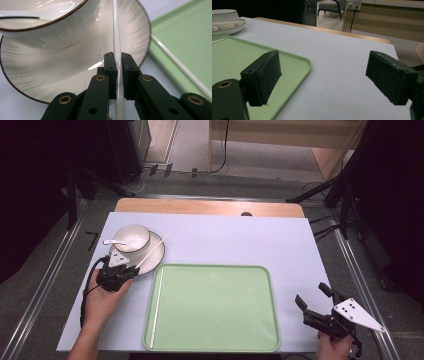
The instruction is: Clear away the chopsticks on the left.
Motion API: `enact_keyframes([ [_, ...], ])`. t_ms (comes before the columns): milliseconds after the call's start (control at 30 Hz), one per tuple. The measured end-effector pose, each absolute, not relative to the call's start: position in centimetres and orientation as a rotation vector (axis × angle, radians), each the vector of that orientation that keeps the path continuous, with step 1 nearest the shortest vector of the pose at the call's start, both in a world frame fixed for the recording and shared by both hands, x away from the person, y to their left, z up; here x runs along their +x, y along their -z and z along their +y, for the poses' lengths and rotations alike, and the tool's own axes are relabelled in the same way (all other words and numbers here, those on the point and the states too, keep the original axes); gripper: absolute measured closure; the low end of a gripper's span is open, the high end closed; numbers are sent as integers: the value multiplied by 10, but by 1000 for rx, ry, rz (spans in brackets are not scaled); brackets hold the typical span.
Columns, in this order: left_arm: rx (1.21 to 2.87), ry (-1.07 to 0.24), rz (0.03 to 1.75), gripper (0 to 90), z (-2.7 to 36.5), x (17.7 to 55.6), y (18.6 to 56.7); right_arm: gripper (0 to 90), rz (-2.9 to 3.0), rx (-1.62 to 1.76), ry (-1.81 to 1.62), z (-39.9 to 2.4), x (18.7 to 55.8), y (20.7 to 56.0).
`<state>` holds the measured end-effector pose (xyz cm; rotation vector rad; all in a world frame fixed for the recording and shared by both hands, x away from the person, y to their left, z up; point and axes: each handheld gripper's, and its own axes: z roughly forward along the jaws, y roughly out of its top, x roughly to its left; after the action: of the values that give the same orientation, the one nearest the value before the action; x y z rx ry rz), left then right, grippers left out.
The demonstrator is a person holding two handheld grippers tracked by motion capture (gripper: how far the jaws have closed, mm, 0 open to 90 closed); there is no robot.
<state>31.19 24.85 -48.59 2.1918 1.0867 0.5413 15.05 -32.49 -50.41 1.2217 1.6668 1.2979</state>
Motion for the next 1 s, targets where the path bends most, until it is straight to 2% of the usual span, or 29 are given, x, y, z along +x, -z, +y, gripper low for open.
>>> enact_keyframes([
  [500, 2120, -397, 1018, 852, 209, 269, 470, 127, 1656, 1217, -1314, -328, 150, 503],
  [733, 2140, -398, 1009, 852, 185, 247, 472, 127, 1659, 1213, -1316, -328, 150, 502],
  [1000, 2145, -314, 1024, 852, 166, 226, 486, 127, 1654, 1205, -1327, -328, 153, 501],
])
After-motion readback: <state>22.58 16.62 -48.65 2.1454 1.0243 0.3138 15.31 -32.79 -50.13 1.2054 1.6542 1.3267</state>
